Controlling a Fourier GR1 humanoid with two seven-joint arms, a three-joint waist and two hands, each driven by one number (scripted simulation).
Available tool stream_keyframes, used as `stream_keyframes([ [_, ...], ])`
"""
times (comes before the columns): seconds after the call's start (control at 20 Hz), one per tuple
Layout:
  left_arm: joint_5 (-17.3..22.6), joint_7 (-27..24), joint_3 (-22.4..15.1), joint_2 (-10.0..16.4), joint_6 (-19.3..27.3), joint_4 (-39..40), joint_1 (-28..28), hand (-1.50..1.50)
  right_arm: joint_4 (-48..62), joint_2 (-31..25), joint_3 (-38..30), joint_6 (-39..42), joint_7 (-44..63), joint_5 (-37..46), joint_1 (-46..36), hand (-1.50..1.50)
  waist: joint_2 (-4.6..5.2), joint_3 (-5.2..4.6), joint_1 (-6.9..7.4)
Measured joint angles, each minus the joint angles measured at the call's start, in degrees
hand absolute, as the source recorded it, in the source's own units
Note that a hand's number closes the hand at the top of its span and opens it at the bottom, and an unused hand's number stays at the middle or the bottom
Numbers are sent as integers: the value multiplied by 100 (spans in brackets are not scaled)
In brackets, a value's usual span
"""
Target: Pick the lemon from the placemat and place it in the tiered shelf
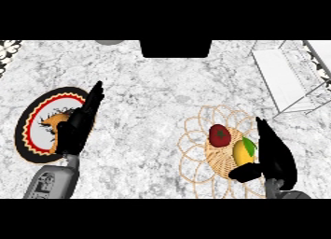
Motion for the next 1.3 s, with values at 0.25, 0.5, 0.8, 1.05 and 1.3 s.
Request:
stream_keyframes([
  [0.25,-59,34,79,-39,-122,-125,110,0,283,194,-98,14,-221,122,-19,150,0,2,4],
  [0.5,-155,-23,92,-116,-146,-81,87,0,400,199,-86,289,-351,201,-50,150,-2,-1,5],
  [0.8,-242,-9,131,-181,-159,-123,139,0,581,135,-43,53,-801,628,23,150,-20,-22,3],
  [1.05,-253,-119,126,-227,-235,26,36,0,879,510,-568,-131,-16,849,-634,150,36,-8,116],
  [1.3,-282,-149,46,-234,-282,-17,-43,0,1401,804,-1662,-617,1049,1209,-1537,150,191,-14,369],
])
